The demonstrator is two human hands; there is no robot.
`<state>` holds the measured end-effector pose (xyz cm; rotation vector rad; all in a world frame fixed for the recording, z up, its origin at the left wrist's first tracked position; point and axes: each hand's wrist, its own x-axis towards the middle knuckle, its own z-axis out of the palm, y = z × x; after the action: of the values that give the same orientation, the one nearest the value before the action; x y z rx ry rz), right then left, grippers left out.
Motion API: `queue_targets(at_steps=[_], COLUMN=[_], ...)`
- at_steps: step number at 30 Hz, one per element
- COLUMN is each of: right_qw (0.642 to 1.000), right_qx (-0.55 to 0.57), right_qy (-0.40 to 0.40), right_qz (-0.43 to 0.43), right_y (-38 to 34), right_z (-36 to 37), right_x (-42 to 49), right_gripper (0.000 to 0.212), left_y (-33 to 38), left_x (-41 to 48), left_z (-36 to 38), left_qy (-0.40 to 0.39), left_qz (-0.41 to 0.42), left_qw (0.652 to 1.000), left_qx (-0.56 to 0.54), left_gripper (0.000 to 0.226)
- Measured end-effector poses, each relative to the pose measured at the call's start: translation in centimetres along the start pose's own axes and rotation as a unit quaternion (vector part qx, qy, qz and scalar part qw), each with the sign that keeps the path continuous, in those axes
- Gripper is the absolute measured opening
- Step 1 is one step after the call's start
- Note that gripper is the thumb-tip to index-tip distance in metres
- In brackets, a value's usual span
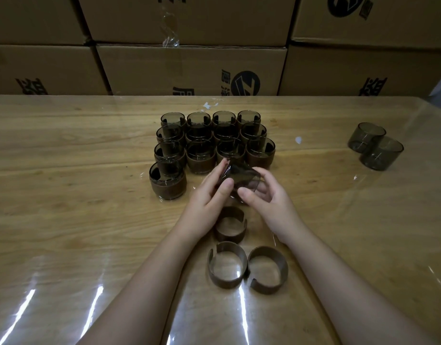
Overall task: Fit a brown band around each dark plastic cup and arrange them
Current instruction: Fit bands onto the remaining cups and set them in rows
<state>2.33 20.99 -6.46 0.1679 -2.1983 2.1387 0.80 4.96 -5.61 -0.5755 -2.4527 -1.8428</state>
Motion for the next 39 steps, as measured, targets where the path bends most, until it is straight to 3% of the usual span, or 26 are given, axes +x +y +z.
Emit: queue_targets(at_steps=[8, 14, 16, 20, 29, 35, 39], right_qw=[0.99, 0.994, 0.996, 0.999, 0.999, 0.998, 0.996], right_qx=[-0.131, -0.063, -0.028, -0.019, -0.014, -0.011, -0.014], right_qy=[0.054, 0.082, 0.065, 0.033, -0.039, -0.065, -0.075], right_qz=[-0.005, 0.03, 0.046, 0.029, 0.024, -0.014, -0.048], right_y=[0.8, 0.7, 0.4, 0.0, 0.0, -0.1, -0.2], right_z=[0.7, 0.4, 0.3, 0.3, 0.3, 0.8, 1.0], right_x=[0.3, 0.5, 0.5, 0.3, 0.3, 0.0, -0.2], right_gripper=[0.057, 0.049, 0.051, 0.033, 0.051, 0.031, 0.04], left_y=[-0.5, -0.3, -0.2, -0.2, 0.4, 0.2, 0.3], left_x=[0.0, -0.2, -0.1, -0.2, -0.1, -0.1, 0.0], left_z=[-0.3, 0.1, 0.2, 0.3, 0.4, 0.5, 0.5], left_qy=[0.004, 0.046, 0.044, 0.028, 0.013, 0.066, 0.082], left_qz=[0.01, 0.116, 0.118, 0.092, 0.119, 0.151, 0.149], left_qw=[1.0, 0.991, 0.991, 0.995, 0.993, 0.986, 0.985], left_qx=[-0.003, 0.039, 0.037, 0.026, 0.011, 0.022, 0.011], left_gripper=[0.046, 0.055, 0.058, 0.053, 0.056, 0.032, 0.027])
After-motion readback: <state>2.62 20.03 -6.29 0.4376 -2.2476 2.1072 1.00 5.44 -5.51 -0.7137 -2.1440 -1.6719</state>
